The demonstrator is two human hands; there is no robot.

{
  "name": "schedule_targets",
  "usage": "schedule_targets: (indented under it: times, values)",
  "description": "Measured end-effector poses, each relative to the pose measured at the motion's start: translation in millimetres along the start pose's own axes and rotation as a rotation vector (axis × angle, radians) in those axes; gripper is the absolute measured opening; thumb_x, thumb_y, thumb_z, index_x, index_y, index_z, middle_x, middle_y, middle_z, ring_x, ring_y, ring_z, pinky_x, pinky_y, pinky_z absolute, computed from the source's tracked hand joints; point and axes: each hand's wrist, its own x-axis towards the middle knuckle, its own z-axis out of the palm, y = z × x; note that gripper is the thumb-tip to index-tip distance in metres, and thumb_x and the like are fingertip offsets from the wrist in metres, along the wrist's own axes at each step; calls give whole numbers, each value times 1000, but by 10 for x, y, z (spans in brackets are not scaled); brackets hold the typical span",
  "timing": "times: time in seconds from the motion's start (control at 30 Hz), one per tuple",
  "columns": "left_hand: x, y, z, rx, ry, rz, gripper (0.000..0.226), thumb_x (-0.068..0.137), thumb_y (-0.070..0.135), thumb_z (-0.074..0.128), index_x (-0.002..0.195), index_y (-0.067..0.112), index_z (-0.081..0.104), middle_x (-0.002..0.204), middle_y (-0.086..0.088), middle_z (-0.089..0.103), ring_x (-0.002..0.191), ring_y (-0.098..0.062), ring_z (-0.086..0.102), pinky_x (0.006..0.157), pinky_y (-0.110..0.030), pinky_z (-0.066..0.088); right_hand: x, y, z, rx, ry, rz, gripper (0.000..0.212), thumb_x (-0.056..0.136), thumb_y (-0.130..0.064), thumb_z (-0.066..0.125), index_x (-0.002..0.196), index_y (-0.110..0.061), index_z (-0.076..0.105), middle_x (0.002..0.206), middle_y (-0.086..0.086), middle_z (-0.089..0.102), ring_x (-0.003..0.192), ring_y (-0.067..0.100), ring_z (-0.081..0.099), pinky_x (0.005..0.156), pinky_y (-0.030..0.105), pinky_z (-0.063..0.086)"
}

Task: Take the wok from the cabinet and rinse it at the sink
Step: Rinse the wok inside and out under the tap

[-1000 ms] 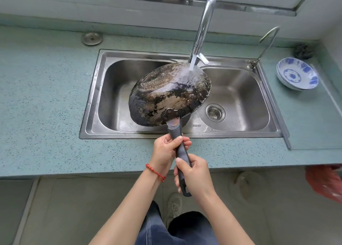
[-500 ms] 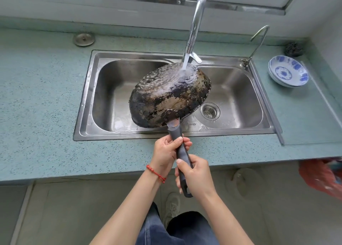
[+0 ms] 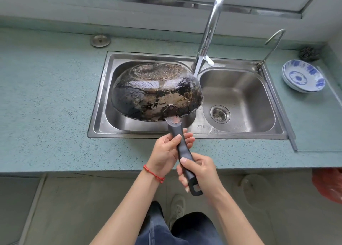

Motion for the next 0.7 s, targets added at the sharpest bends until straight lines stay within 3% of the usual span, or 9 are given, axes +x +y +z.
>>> schedule_targets:
  times: [0.23, 0.43, 0.5, 0.57, 0.7]
  values:
    - [48, 46, -42, 221, 90, 105, 18, 84, -11, 44, 76, -1, 57, 57, -1, 66, 54, -12, 63, 61, -21, 55, 76, 0, 10, -62, -55, 38, 13, 76, -11, 60, 67, -4, 53, 56, 10, 58, 35, 17, 49, 34, 23, 43]
    - [52, 73, -25, 402, 152, 198, 18, 82, -10, 52, 70, 3, 58, 53, 1, 66, 52, -10, 63, 57, -21, 54, 104, -107, 50, -309, 135, 70, 6, 81, -6, 61, 82, -3, 56, 63, 8, 62, 38, 19, 57, 44, 32, 53]
    - [56, 77, 4, 428, 171, 212, 17, 81, -11, 52, 69, 1, 56, 50, 1, 65, 49, -9, 63, 55, -20, 53, 142, -46, 109, -540, 238, -5, 13, 80, -13, 60, 72, -8, 53, 57, 3, 55, 41, 16, 53, 47, 30, 48]
    - [67, 86, 4, 437, 175, 214, 17, 81, -11, 52, 69, 0, 55, 50, 1, 65, 49, -9, 63, 55, -21, 53, 173, 1, 154, -674, 320, -99, 29, 79, -20, 63, 57, -18, 44, 48, -5, 44, 43, 8, 41, 45, 22, 34]
    - [66, 136, -61, 451, 139, 216, 16, 82, -6, 55, 69, 3, 59, 56, 0, 67, 57, -13, 66, 60, -24, 55, 165, 17, 200, -478, 336, -158, 39, 75, -24, 67, 48, -19, 40, 44, -1, 39, 42, 20, 41, 45, 28, 30]
